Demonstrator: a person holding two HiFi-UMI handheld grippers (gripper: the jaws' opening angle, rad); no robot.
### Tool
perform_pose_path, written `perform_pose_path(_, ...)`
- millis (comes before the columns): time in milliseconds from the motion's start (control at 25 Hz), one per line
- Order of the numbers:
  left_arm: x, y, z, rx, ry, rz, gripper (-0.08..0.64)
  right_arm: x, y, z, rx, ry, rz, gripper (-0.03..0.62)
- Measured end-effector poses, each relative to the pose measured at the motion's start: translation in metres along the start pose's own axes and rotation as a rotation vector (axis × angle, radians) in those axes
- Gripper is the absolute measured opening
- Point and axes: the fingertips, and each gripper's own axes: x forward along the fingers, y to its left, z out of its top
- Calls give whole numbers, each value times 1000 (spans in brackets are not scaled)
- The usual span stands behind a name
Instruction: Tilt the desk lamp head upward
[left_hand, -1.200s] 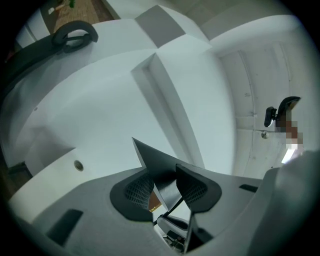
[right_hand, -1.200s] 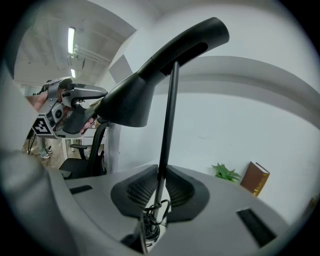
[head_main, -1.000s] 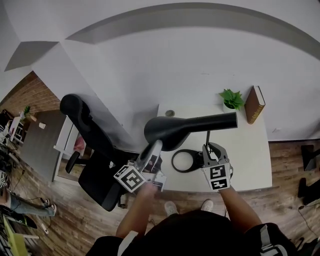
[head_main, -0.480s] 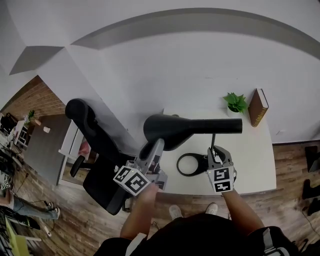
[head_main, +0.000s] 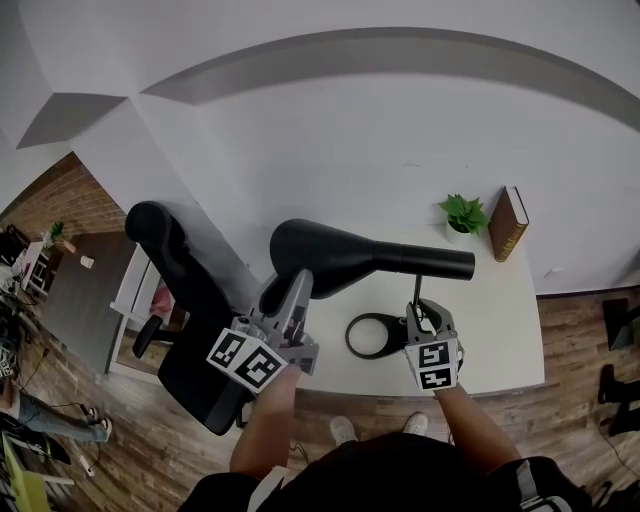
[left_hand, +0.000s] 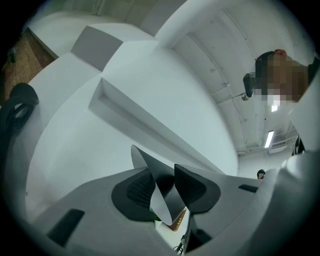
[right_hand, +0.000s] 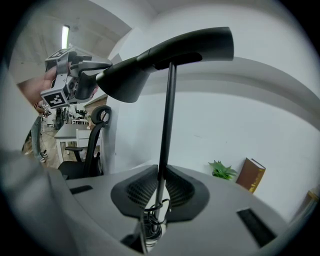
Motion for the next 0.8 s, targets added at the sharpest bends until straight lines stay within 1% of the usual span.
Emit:
perform_pose_path(400,13,-19,31,131,-34,-13,104,-1,-1,1,3,-3,-5,40)
perform_pose_path(800,29,-39,56,225,-69,-30,91,0,-2,1,-3,-7,-34,40)
